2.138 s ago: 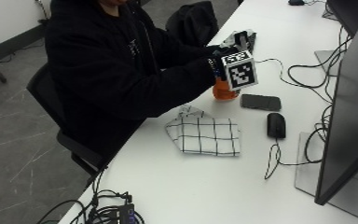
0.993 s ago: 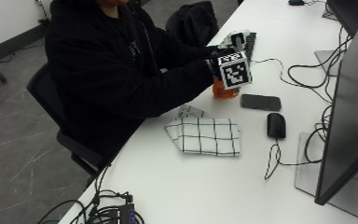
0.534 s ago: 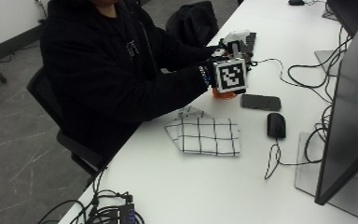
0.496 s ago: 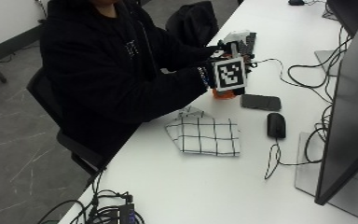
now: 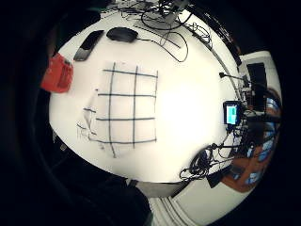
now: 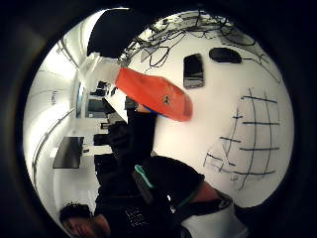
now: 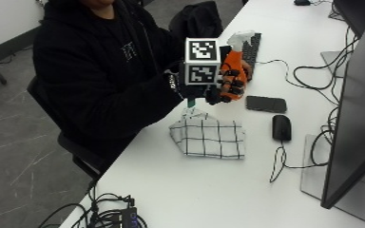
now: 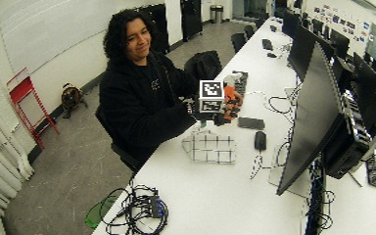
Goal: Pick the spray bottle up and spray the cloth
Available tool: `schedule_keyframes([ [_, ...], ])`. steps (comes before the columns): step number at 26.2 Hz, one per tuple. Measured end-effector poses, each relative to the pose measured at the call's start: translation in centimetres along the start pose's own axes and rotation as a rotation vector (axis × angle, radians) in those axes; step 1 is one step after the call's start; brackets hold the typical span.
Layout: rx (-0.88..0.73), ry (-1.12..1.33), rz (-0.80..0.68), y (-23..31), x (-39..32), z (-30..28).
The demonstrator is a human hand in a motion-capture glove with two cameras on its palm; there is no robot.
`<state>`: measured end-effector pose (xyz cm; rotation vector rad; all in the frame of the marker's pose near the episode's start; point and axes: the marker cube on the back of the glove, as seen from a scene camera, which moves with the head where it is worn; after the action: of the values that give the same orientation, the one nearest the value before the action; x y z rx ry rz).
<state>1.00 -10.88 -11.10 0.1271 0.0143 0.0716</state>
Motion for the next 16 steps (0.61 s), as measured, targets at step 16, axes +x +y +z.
schedule_keyframes([
  [16,-0.058,0.103,-0.148,8.5,-2.4,0.0],
])
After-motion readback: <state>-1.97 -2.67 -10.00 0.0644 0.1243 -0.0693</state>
